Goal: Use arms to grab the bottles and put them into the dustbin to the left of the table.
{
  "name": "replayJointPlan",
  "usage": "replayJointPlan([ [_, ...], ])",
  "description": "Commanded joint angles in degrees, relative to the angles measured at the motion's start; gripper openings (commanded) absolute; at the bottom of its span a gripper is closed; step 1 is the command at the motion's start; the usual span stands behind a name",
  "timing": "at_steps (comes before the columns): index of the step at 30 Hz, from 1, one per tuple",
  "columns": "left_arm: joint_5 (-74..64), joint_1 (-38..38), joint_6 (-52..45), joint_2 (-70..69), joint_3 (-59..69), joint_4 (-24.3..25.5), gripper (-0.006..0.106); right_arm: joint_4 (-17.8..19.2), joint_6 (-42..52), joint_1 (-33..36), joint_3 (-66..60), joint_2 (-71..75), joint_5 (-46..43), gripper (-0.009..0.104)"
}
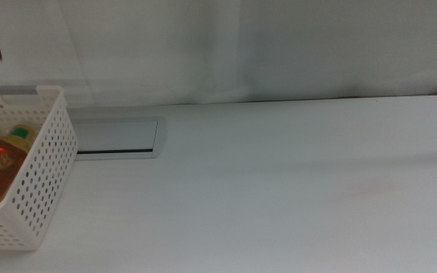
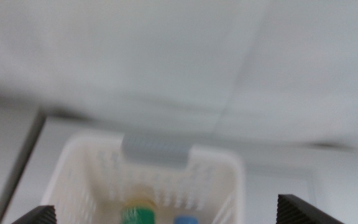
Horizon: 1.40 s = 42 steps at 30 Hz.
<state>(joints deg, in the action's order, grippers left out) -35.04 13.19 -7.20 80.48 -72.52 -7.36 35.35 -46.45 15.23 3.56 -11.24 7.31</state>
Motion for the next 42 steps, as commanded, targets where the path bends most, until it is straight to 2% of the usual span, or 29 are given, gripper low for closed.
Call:
replayJointPlan([
  [1, 0.5, -2.8, -1.6, -5.9, -0.4, -1.0, 0.093, -1.6, -0.2, -0.4, -0.3, 0.1, -0.6, -0.003],
  [7, -1.1, -10.5, -2.6, -18.9, -0.3, -0.5, 0.088, -1.5, 0.0, -0.4, -0.3, 0.1, -0.6, -0.003],
  [10, -1.7, -14.7, -2.7, -25.7, 2.5, -0.5, 0.064, 1.5, 3.8, -0.4, -0.3, 0.1, -0.7, -0.003],
  [12, -2.6, -15.9, -2.6, -28.4, 4.7, -0.5, 0.038, 4.8, 6.6, -0.4, -0.3, 0.1, -0.7, -0.003],
  [14, -2.9, -16.6, -2.6, -31.4, 8.1, -1.1, 0.004, 5.6, 7.0, -0.4, -0.3, 0.1, -0.7, -0.003],
  [15, -2.0, -16.7, -2.8, -33.0, 9.8, -1.6, -0.002, 5.6, 7.0, -0.4, -0.3, 0.1, -0.6, -0.003],
  [21, 7.2, -16.7, -8.6, -46.2, 26.6, -11.4, -0.002, 5.6, 7.0, -0.4, -0.3, 0.1, -0.4, -0.003],
  [26, 12.2, -16.7, -13.4, -57.7, 40.6, -17.0, -0.002, 5.6, 7.0, -0.4, -0.3, 0.1, -0.4, -0.003],
  [37, 17.5, -16.6, -14.2, -70.7, 59.8, -17.7, -0.002, 5.6, 6.9, -0.4, -0.3, 0.1, -0.4, -0.003],
  [39, 19.8, -16.6, -14.2, -71.2, 62.5, -19.3, -0.002, 5.6, 6.9, -0.4, -0.3, 0.1, -0.4, -0.003],
  [42, 22.0, -16.6, -11.4, -71.7, 66.6, -14.3, -0.002, 5.6, 6.9, -0.4, -0.3, 0.1, -0.4, -0.003],
])
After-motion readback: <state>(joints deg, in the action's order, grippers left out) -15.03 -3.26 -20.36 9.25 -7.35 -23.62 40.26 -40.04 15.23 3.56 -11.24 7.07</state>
